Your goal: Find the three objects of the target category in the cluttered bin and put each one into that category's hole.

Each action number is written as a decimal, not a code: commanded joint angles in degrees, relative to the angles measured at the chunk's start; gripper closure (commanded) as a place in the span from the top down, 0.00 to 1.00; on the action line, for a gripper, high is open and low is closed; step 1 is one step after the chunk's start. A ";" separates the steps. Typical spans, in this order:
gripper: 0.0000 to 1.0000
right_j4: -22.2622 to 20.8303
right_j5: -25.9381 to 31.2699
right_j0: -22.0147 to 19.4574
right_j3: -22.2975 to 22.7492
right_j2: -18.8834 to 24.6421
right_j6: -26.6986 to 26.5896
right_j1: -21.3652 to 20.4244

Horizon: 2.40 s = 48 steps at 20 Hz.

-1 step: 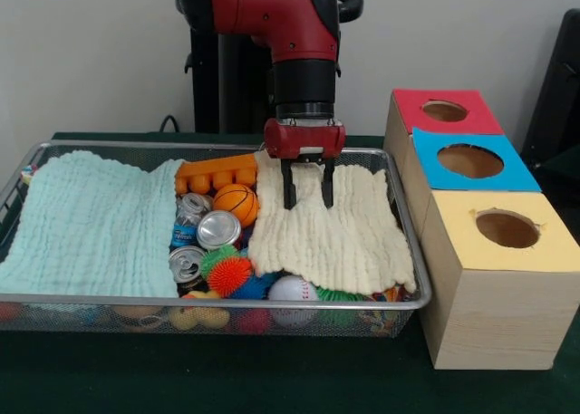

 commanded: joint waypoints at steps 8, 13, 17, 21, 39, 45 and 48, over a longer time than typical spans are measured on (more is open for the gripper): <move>1.00 2.14 0.00 -0.02 -6.38 -1.74 7.97 12.02; 1.00 2.42 -1.10 0.12 -6.03 -1.87 8.08 12.04; 0.00 1.92 -1.08 -0.38 -6.05 -1.58 8.14 12.21; 0.00 1.79 -0.69 -0.85 -5.98 -1.06 8.54 12.03; 0.00 -0.17 38.61 -12.21 0.72 16.85 -1.21 -21.93; 0.00 -1.67 46.68 -14.12 -1.77 19.50 -5.29 -25.57; 0.00 -3.38 48.04 -15.64 -1.91 20.96 -6.43 -26.58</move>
